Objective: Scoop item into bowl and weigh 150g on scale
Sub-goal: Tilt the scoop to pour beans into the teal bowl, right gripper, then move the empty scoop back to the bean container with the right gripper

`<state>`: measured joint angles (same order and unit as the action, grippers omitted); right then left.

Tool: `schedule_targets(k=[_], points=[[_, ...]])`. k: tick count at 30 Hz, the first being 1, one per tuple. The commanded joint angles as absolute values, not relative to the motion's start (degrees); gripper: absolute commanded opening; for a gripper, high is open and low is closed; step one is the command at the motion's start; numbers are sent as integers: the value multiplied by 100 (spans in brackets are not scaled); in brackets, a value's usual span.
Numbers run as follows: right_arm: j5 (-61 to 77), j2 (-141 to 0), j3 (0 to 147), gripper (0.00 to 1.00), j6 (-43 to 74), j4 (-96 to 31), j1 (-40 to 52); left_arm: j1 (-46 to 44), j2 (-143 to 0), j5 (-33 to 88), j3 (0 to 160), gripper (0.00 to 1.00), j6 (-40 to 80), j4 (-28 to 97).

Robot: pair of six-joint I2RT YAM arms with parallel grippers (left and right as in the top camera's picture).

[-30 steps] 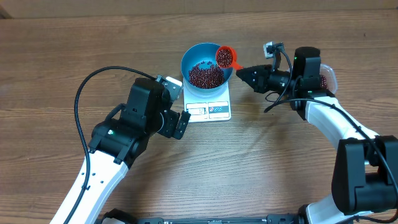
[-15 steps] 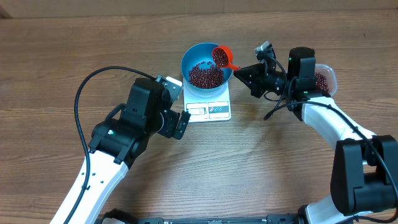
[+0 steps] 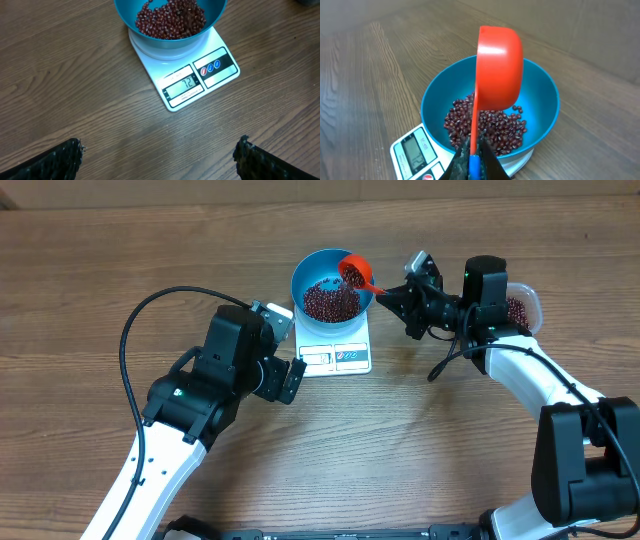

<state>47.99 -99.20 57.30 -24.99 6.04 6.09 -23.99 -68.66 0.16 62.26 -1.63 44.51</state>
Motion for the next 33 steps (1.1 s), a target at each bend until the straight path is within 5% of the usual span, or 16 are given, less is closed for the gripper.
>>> schedule_targets(k=[1,10,33], points=[[4803,-9946,5732,5,-3072,733,639,-2414,-6899,-27,6204,99,-110,4434],[4803,-9946,5732,5,-4390,1092,637,-2414,-6899,-27,6204,100,-110,4434],[4794,-9642,5734,4,-4390,1146,567,-2414,-6899,-27,6204,99,-110,4434]])
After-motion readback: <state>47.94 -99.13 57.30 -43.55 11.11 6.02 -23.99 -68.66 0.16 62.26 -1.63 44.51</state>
